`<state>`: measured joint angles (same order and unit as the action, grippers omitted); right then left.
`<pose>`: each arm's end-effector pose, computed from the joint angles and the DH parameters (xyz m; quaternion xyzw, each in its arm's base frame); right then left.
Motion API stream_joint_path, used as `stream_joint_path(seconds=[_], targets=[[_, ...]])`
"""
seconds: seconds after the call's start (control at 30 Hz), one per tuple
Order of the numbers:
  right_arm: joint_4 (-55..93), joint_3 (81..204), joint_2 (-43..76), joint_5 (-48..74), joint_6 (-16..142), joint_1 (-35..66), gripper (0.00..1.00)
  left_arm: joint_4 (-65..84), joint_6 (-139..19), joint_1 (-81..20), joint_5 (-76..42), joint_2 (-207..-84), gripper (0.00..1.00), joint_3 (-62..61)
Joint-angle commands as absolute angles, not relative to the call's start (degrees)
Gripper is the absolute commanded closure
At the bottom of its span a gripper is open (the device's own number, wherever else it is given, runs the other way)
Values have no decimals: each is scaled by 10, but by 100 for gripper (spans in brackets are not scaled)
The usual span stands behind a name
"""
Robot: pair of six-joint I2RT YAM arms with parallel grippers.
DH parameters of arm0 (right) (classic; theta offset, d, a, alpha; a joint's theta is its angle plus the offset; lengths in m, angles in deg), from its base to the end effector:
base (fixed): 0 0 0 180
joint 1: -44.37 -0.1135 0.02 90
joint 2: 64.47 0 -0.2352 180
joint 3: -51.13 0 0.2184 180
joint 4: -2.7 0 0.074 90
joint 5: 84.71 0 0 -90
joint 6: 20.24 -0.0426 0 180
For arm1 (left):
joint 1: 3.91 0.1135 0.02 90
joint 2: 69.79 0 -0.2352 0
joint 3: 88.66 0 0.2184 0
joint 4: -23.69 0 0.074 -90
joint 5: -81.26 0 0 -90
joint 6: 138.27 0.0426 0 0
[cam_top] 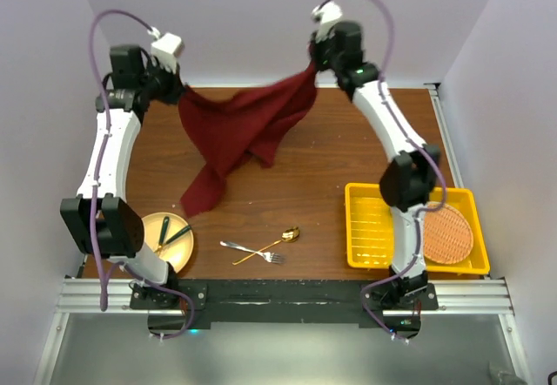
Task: Fold the napkin into a case and place the utensils inside
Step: Pick up the crumpled napkin from the center of the board, then flatten out the crumpled napkin at the center of the board.
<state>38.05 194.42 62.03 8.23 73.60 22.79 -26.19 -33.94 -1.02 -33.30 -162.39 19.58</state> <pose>0.4451 0.1784 0.3286 -0.1932 0.7884 0.1106 0.5734 0.3347 -0.0008 0.3439 0.1850 0.8495 -0.1175 0.4799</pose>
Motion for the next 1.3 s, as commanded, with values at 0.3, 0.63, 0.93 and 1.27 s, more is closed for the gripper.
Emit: stream_joint_path(seconds=[0.3,0.63,0.93,1.27], targets=[[201,1870,328,-7,713,239,100,-33,-419,-9,-365,-1484,100,293],[209,1735,124,-11,727,235,100,-25,-419,-9,-384,-1321,100,220],[317,1739,84,35,668,228,100,-66,-442,-9,-313,-1299,100,241],[246,1691,217,-23,686,227,100,-17,-477,-9,-302,-1404,100,180]])
